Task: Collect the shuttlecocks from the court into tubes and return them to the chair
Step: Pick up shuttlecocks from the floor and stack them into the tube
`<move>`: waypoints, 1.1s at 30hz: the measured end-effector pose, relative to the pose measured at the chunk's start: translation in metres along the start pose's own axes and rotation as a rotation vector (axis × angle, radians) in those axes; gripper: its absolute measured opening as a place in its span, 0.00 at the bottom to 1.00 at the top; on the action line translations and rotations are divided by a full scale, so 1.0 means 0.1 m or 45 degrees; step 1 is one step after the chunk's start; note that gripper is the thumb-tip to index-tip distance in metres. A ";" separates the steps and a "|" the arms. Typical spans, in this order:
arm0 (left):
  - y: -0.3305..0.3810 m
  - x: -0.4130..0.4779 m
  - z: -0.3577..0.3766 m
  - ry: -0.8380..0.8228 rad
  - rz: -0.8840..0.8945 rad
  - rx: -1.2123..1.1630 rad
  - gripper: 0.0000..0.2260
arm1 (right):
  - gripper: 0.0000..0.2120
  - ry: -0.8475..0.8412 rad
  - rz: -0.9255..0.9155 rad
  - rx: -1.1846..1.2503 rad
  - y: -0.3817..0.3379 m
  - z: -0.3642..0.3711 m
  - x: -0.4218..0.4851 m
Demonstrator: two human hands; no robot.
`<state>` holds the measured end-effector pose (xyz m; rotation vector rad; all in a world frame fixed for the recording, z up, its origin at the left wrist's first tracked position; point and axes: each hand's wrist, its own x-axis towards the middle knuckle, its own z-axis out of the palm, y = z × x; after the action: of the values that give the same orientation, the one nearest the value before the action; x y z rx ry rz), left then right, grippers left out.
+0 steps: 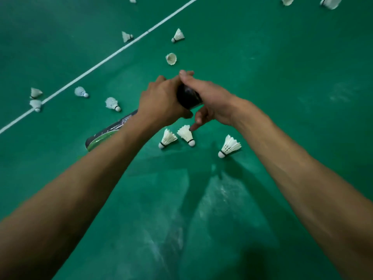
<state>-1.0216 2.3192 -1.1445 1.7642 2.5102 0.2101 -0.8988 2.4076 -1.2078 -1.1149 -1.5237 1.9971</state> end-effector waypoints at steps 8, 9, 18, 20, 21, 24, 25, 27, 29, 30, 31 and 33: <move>-0.31 -0.05 0.56 -0.121 0.028 -0.233 0.48 | 0.05 0.654 0.012 -0.492 0.57 -0.22 -0.06; -0.35 -0.07 0.61 -0.128 0.040 -0.277 0.48 | 0.08 0.666 0.093 -0.616 0.72 -0.23 -0.10; -0.60 -0.18 0.70 -0.135 0.131 -0.275 0.46 | 0.14 0.696 0.415 -1.194 1.23 -0.14 0.03; -0.65 -0.20 0.72 -0.135 0.149 -0.262 0.45 | 0.11 0.699 0.450 -1.188 1.34 -0.11 0.07; -0.68 -0.22 0.72 -0.134 0.156 -0.251 0.45 | 0.13 0.698 0.455 -1.180 1.41 -0.10 0.08; -0.80 -0.23 0.73 -0.088 0.146 -0.238 0.44 | 0.13 0.726 0.393 -1.168 1.51 -0.10 0.08; -0.85 -0.23 0.72 -0.065 0.140 -0.241 0.43 | 0.12 0.754 0.338 -1.123 1.48 -0.09 0.09; -0.95 -0.23 0.71 -0.015 0.142 -0.251 0.43 | 0.09 0.827 0.074 -0.997 1.30 -0.05 0.12; -1.06 -0.22 0.70 0.042 0.163 -0.275 0.42 | 0.08 0.920 -0.293 -0.790 0.96 0.07 0.11; -1.12 -0.22 0.70 0.072 0.177 -0.295 0.42 | 0.07 0.966 -0.483 -0.702 0.77 0.13 0.08; -1.17 -0.21 0.71 0.101 0.187 -0.319 0.42 | 0.06 1.003 -0.646 -0.666 0.57 0.20 0.04; -1.25 -0.21 0.71 0.153 0.197 -0.356 0.42 | 0.06 1.011 -0.873 -0.705 0.23 0.36 -0.11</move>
<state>-1.1219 2.2631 -1.2342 1.8762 2.2791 0.6592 -0.9162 2.3696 -1.2220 -1.1453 -1.6799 0.5749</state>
